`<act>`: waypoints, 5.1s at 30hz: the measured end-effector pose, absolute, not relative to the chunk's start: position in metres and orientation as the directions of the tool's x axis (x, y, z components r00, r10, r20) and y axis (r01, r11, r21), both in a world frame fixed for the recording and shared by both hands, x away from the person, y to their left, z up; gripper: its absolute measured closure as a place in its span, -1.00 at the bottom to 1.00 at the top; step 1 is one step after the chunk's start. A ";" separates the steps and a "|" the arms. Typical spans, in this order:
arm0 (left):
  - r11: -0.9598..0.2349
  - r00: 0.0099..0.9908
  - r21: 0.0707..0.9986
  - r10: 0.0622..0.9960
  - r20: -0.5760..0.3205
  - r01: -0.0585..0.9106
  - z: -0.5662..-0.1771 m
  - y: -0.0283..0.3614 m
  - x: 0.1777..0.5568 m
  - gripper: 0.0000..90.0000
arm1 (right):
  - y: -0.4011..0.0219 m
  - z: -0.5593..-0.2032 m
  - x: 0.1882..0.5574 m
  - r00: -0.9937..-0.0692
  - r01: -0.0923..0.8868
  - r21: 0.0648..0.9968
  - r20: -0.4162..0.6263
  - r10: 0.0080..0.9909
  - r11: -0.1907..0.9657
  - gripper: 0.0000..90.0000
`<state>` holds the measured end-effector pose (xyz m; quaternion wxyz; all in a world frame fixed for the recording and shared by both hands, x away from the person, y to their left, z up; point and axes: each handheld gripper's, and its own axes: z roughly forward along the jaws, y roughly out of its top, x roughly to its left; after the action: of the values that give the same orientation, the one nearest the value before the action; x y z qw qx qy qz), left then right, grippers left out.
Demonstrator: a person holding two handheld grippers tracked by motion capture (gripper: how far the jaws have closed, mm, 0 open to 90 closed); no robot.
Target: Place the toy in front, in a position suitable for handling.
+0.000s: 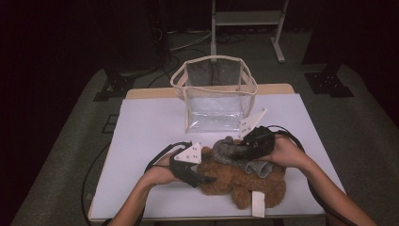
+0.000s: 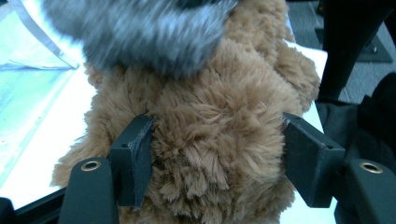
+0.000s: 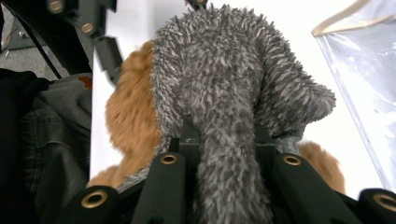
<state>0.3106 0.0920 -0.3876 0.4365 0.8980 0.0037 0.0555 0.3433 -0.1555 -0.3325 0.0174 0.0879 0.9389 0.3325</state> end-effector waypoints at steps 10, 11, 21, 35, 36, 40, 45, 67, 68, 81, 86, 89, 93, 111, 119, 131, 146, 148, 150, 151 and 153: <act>-0.629 0.993 0.777 0.063 0.099 -0.038 -0.389 0.094 0.312 -0.28 | -0.169 -0.319 0.343 -0.981 0.151 0.633 0.003 0.192 0.759 0.62; -0.630 0.993 0.776 0.065 0.098 -0.035 -0.389 0.094 0.312 -0.28 | -0.175 -0.315 0.341 -0.980 0.153 0.640 -0.001 0.201 0.753 0.62; -0.630 0.993 0.776 0.072 0.096 -0.029 -0.388 0.093 0.314 -0.32 | -0.227 -0.297 0.331 -0.960 0.210 0.663 0.002 0.279 0.718 0.62; -0.632 0.992 0.774 0.071 0.104 -0.036 -0.388 0.093 0.313 -0.37 | -0.190 -0.314 0.329 -0.981 0.170 0.638 0.036 0.192 0.751 0.18; -0.632 0.992 0.774 0.072 0.104 -0.036 -0.388 0.093 0.313 -0.37 | -0.191 -0.313 0.328 -0.980 0.175 0.641 0.042 0.194 0.747 0.12; -0.632 0.992 0.775 0.074 0.103 -0.034 -0.388 0.092 0.313 -0.38 | -0.195 -0.310 0.327 -0.981 0.175 0.647 0.046 0.190 0.742 0.02; -0.631 0.992 0.775 0.074 0.103 -0.033 -0.388 0.092 0.313 -0.38 | -0.196 -0.309 0.327 -0.982 0.170 0.642 0.048 0.182 0.748 -0.03; -0.639 0.991 0.768 0.073 0.111 -0.039 -0.387 0.090 0.313 -0.39 | -0.170 -0.322 0.334 -0.987 0.120 0.616 -0.008 0.159 0.779 0.58; -0.640 0.991 0.767 0.073 0.111 -0.039 -0.387 0.090 0.313 -0.39 | -0.165 -0.323 0.335 -0.989 0.114 0.612 -0.008 0.151 0.782 0.58; -0.632 0.991 0.774 0.071 0.111 -0.042 -0.387 0.093 0.313 -0.40 | -0.190 -0.323 0.343 -0.976 0.182 0.668 0.031 0.218 0.721 0.59; -0.609 0.992 0.792 0.073 0.107 -0.041 -0.381 0.093 0.313 -0.40 | -0.193 -0.332 0.331 -0.976 0.179 0.693 0.037 0.213 0.698 0.60; -0.602 0.992 0.798 0.068 0.106 -0.044 -0.381 0.089 0.312 -0.42 | -0.188 -0.335 0.320 -0.982 0.158 0.708 0.041 0.183 0.688 0.61; -0.634 0.992 0.771 0.050 0.116 -0.059 -0.382 0.085 0.308 -0.38 | -0.181 -0.333 0.312 -0.987 0.114 0.700 0.002 0.158 0.705 0.62; -0.642 0.991 0.763 0.043 0.125 -0.069 -0.382 0.086 0.306 -0.36 | -0.245 -0.319 0.313 -0.956 0.213 0.745 0.024 0.294 0.632 0.61; -0.610 0.990 0.791 0.070 0.123 -0.055 -0.377 0.088 0.310 -0.37 | -0.231 -0.332 0.314 -0.963 0.217 0.763 0.063 0.264 0.608 0.62; -0.641 0.992 0.766 0.058 0.116 -0.052 -0.383 0.084 0.308 -0.33 | -0.214 -0.330 0.320 -0.973 0.179 0.764 0.046 0.224 0.620 0.62; -0.649 0.992 0.758 0.038 0.117 -0.064 -0.381 0.083 0.306 -0.30 | -0.259 -0.329 0.317 -0.945 0.258 0.780 0.081 0.316 0.571 0.62; -0.651 0.992 0.756 0.033 0.119 -0.069 -0.381 0.083 0.305 -0.29 | -0.252 -0.330 0.321 -0.949 0.255 0.775 0.085 0.304 0.578 0.62; -0.650 0.992 0.756 0.033 0.120 -0.070 -0.381 0.083 0.305 -0.28 | -0.242 -0.331 0.326 -0.955 0.248 0.770 0.090 0.284 0.588 0.62; -0.652 0.992 0.755 0.030 0.122 -0.073 -0.381 0.083 0.304 -0.28 | -0.237 -0.332 0.328 -0.956 0.248 0.766 0.094 0.278 0.594 0.62; -0.652 0.992 0.755 0.029 0.123 -0.075 -0.381 0.083 0.304 -0.27 | -0.226 -0.333 0.333 -0.962 0.238 0.758 0.096 0.256 0.607 0.62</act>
<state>0.3037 0.0826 -0.3810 0.4171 0.9066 -0.0127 0.0619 0.3326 -0.2261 -0.3331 0.0110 0.1378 0.8963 0.4213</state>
